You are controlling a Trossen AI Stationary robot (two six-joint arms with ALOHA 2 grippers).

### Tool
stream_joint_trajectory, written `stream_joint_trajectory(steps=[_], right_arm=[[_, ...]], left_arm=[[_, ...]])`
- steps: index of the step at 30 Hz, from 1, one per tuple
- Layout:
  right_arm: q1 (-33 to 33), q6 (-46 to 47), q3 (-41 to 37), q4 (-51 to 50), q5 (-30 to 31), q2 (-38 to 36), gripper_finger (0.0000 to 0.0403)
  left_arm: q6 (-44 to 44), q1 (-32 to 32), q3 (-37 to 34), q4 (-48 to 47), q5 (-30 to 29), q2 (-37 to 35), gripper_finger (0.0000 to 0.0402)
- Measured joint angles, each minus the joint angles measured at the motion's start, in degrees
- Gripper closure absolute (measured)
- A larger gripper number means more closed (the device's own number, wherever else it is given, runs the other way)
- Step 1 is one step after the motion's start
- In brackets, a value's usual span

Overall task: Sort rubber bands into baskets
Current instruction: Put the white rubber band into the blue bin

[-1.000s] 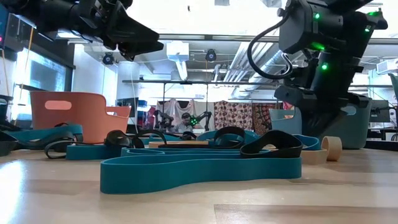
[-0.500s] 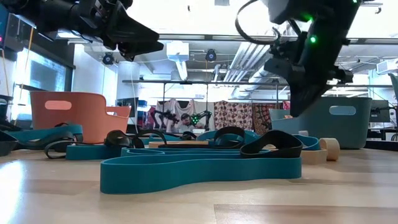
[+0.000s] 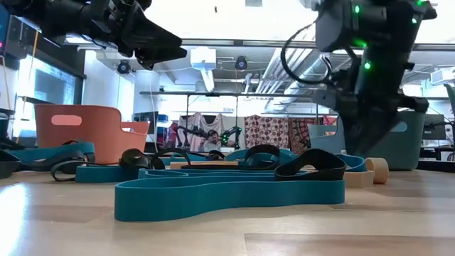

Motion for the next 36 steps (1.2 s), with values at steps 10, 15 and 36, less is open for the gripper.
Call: stream_joint_trajectory(steps=[10,15,36], right_arm=[[-1.4,-4.1,-5.4,13.0,3.9,0.0,0.0254],[-1.7,-7.9,-6.9,17.5,3.8,0.0,0.028],[0.4,-15.5,-6.3,19.5,11.3,-6.6,0.0402]], left_arm=[[-0.1,0.0,0.0,0.0,0.0,0.0,0.0227],[0.4,0.0,0.0,0.0,0.0,0.0,0.0227],[-0.8,0.0,0.0,0.0,-0.4,0.0,0.0227]])
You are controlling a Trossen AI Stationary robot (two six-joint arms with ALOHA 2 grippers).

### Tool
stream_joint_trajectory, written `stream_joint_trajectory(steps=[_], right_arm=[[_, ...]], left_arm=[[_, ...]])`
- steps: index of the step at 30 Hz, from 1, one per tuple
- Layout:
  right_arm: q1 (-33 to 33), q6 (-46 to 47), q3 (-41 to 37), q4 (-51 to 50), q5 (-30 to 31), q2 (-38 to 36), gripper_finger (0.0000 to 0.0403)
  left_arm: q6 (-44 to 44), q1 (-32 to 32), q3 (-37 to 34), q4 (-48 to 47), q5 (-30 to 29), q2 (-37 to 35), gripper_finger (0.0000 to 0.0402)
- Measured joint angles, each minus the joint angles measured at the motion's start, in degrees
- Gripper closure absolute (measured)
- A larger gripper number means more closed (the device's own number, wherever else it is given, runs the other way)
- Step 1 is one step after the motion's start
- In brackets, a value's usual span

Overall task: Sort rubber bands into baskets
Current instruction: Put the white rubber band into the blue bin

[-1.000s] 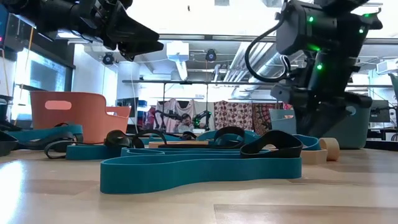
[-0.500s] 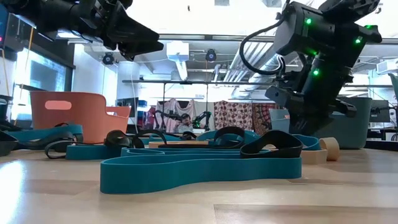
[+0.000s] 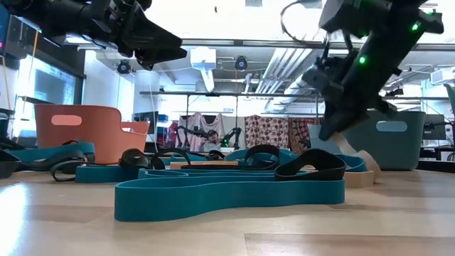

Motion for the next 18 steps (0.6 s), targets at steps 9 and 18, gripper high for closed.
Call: stream_joint_trajectory(steps=[9,18], right_arm=[[2.7,-10.4,7.8,-3.5,9.8,-3.2,0.0402],[-2.3,-12.0,20.5,-28.1,15.4,-3.6,0.0402]], left_arm=[[-0.4,0.0,0.0,0.1,-0.2,0.0,0.0227],[-0.1,0.0,0.0,0.0,-0.1,0.0,0.0227]])
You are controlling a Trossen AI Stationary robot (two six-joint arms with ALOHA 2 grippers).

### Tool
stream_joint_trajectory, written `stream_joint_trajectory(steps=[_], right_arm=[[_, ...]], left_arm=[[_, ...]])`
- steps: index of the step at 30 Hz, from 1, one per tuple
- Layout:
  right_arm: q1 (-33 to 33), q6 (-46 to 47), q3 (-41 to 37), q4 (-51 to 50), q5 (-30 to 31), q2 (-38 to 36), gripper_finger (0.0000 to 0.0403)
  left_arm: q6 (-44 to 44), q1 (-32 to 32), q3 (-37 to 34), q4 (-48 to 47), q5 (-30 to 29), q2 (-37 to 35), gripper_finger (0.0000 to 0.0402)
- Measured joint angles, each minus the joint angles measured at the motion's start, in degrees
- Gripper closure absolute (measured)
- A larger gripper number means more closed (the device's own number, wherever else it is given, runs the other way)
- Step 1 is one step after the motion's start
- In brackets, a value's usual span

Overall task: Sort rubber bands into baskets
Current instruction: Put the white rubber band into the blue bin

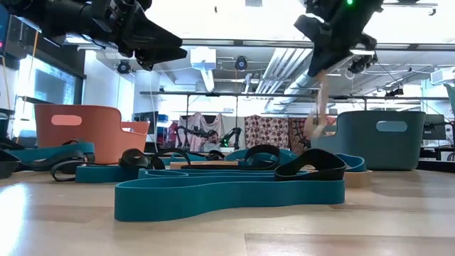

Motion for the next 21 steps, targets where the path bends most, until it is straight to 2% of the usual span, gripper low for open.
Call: stream_joint_trajectory(steps=[5,12,21], right_arm=[[-4.0,1.6,5.7,-13.0,4.9,0.0,0.0403],[-10.8,7.4,7.1,-26.9,6.1,0.0,0.0403],[-18.9,5.9,7.0,-30.9,6.8,0.2,0.0403]], left_arm=[[0.2,0.0,0.0,0.0,0.0,0.0,0.0227],[0.2,0.0,0.0,0.0,0.0,0.0,0.0227],[-0.2,0.0,0.0,0.0,0.0,0.0,0.0227]])
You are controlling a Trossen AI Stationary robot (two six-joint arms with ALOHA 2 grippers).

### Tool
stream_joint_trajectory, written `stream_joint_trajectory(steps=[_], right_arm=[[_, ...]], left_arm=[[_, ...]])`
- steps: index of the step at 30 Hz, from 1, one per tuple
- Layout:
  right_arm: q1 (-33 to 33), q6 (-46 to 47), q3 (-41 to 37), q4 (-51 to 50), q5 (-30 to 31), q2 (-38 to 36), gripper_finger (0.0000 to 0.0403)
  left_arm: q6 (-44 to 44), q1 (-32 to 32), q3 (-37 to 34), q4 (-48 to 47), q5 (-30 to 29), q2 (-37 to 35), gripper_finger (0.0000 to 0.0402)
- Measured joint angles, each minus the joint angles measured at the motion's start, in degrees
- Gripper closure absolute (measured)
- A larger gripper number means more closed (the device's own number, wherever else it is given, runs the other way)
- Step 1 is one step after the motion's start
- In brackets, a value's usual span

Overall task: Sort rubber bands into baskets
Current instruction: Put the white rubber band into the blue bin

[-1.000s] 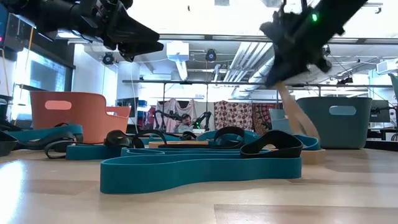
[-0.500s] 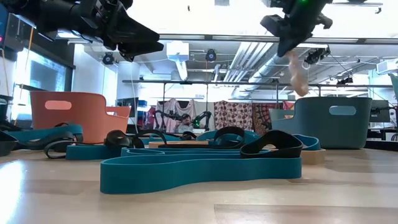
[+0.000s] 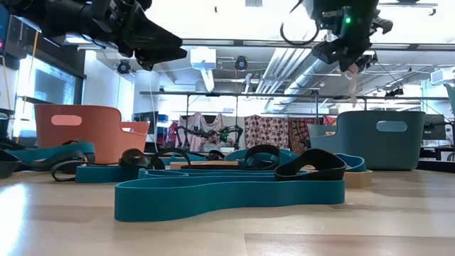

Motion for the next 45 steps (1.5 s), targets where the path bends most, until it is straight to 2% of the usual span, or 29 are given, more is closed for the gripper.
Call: stream_joint_trajectory(steps=[6,10,17,25,29,32,35,41,45], right_arm=[[-5.0,-2.4,-0.2,0.5,0.1,0.0,0.0403],[-7.1,-5.3,-4.0,5.3,0.1,0.0,0.0403],[-11.6,-13.0,-14.8,20.2,-4.2,0.0,0.0403],[-19.6,-26.9,-25.1,41.9,-14.6,0.0,0.0403],[-22.1,-27.2,-27.6,46.7,-16.0,0.0,0.04],[-22.5,-26.5,-27.8,46.6,-16.0,0.0,0.0384],[-22.5,-26.4,-26.6,44.5,-16.2,0.0,0.0351],[-22.4,-26.4,-20.4,38.4,-15.6,0.0,0.0269],[-22.0,-26.3,-15.6,35.7,-15.3,-0.1,0.0247]], left_arm=[[0.0,0.0,0.0,0.0,-0.9,0.0,0.0227],[0.0,0.0,0.0,0.0,-0.9,0.0,0.0227],[0.0,0.0,0.0,0.0,-1.2,0.0,0.0227],[-2.1,0.1,0.0,-0.2,-1.2,0.0,0.0227],[-2.7,0.1,0.0,-0.5,-1.2,0.0,0.0227],[-3.1,0.1,0.0,-0.8,-1.2,0.0,0.0227],[-3.1,0.1,0.0,-0.9,-1.3,0.0,0.0227],[-3.1,1.0,0.0,-0.9,-1.3,0.0,0.0227],[-3.1,1.5,0.0,-0.9,-1.3,0.0,0.0227]])
